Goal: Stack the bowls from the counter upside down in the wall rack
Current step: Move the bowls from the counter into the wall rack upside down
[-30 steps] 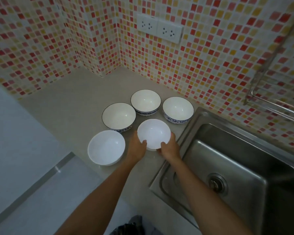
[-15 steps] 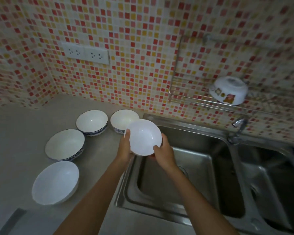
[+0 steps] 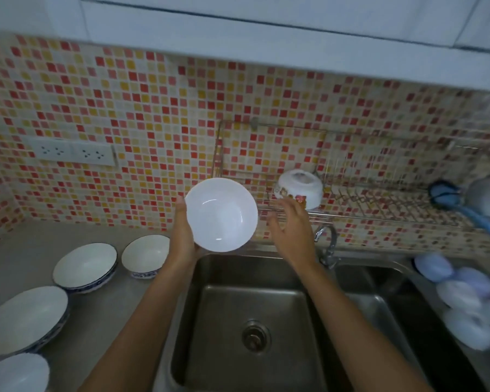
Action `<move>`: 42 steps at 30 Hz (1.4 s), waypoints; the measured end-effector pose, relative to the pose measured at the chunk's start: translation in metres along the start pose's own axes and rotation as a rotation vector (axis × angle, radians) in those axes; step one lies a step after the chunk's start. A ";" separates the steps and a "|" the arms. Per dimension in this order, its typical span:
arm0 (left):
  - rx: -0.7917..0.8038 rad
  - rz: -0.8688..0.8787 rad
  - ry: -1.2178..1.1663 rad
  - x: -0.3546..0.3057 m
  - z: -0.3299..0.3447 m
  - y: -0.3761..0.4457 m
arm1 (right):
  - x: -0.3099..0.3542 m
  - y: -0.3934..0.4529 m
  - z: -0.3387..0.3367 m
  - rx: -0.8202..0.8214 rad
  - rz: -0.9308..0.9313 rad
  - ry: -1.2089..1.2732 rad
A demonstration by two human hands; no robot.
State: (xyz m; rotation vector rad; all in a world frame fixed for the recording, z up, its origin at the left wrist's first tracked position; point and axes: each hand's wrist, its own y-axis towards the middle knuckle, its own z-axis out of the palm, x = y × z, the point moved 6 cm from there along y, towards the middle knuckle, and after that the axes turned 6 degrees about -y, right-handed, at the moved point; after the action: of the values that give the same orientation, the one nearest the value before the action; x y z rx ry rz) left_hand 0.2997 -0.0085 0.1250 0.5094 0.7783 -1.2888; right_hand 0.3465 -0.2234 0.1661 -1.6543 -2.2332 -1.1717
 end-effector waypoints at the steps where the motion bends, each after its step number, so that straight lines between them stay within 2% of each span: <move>1: -0.042 0.061 0.049 -0.009 0.006 0.002 | -0.008 0.006 0.001 0.011 -0.031 -0.084; 4: -0.169 0.287 0.376 -0.040 0.041 0.006 | -0.035 0.019 0.012 0.047 -0.104 -0.307; 6: -0.162 0.432 0.589 -0.049 0.068 0.008 | -0.048 0.022 0.017 0.063 -0.160 -0.413; 8: -0.132 0.506 0.709 -0.052 0.086 0.016 | -0.053 0.024 0.016 0.041 -0.228 -0.468; 13: -0.065 0.642 0.964 -0.047 0.123 0.045 | -0.054 0.023 0.013 -0.090 -0.275 -0.455; 15: -0.055 0.733 1.137 -0.039 0.137 0.050 | -0.055 0.022 0.014 -0.089 -0.280 -0.434; 18: 0.066 0.814 1.381 -0.018 0.149 0.056 | -0.058 0.021 0.017 -0.073 -0.308 -0.441; 22: 0.088 0.868 1.686 0.002 0.140 0.076 | -0.060 0.021 0.019 -0.092 -0.337 -0.418; 32: 0.143 0.709 1.778 0.022 0.132 0.106 | -0.065 0.020 0.022 -0.140 -0.350 -0.380; 42: 0.201 0.591 1.624 0.029 0.130 0.111 | -0.065 0.019 0.022 -0.152 -0.348 -0.336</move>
State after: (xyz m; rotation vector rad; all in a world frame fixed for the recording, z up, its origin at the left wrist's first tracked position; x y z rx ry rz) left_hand 0.4395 -0.0965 0.1789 1.8624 1.6052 -0.1540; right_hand 0.3958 -0.2567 0.1270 -1.6674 -2.7958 -1.2392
